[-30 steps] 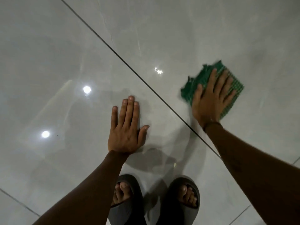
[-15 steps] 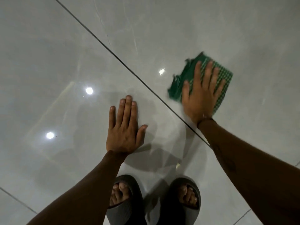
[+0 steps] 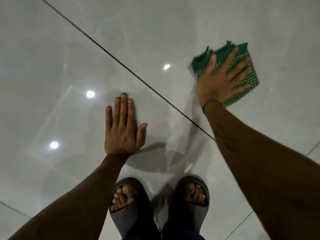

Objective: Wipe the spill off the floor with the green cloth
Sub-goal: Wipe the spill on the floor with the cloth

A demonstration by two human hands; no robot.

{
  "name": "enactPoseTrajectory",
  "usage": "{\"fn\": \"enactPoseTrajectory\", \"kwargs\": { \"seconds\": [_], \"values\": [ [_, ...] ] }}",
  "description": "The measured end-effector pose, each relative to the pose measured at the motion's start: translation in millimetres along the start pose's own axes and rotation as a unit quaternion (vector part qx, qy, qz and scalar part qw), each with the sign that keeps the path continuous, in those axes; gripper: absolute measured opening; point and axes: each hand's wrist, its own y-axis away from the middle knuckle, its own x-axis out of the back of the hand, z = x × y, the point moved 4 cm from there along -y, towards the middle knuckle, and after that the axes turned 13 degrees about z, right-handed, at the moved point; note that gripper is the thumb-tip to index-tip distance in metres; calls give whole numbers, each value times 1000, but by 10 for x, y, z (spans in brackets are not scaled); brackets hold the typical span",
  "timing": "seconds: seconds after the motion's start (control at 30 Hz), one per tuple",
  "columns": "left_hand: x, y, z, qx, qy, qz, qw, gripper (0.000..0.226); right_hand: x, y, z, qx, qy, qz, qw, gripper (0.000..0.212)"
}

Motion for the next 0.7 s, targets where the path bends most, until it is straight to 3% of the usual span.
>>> {"fn": "enactPoseTrajectory", "kwargs": {
  "seconds": [0.03, 0.07, 0.13, 0.2, 0.23, 0.27, 0.3, 0.33, 0.4, 0.47, 0.5, 0.53, 0.6, 0.7],
  "values": [
    [5, 6, 6, 2, 2, -4, 1000, 90, -27, -22, -219, -35, -17, -1, 999, 106],
    [1, 7, 1, 1, 6, -7, 1000, 90, -57, 13, -400, -9, -24, -16, 1000, 103],
    [-6, -12, -10, -4, 2, -13, 1000, 90, -111, 277, -523, 202, -27, -48, 978, 89],
    [-2, -12, -28, 1, -5, -16, 1000, 91, -52, 715, -225, 448, -45, -91, 888, 83],
    [6, -2, -21, 3, -1, -20, 1000, 91, 7, 876, 70, 511, -43, -113, 851, 84],
    [16, -4, 2, 3, 4, -23, 1000, 91, 66, 935, 415, 529, -30, -125, 839, 85],
    [10, -14, 10, 2, 6, -22, 1000, 91, 131, 887, 724, 503, -19, -128, 854, 84],
    [-15, -13, -8, 3, 6, -22, 1000, 91, 177, 754, 951, 438, -7, -127, 890, 82],
    [-57, 31, -16, 2, 11, -21, 1000, 92, 205, 306, 1093, 215, 18, -105, 971, 84],
    [-72, 47, -17, -4, 5, -20, 1000, 92, 110, -114, 648, 10, -9, -46, 999, 94],
    [-65, 51, -20, -2, 4, -26, 1000, 91, 39, -232, 320, -9, -19, -28, 999, 95],
    [-49, 41, -23, -1, 9, -28, 1000, 91, -29, -266, -6, 23, -30, -23, 999, 91],
    [-14, 18, -23, 2, 4, -28, 1000, 90, -154, -31, -472, 185, -45, -39, 981, 81],
    [33, -13, 1, 5, 6, -24, 1000, 91, -55, 753, -256, 427, -47, -79, 900, 80]
  ]
}}
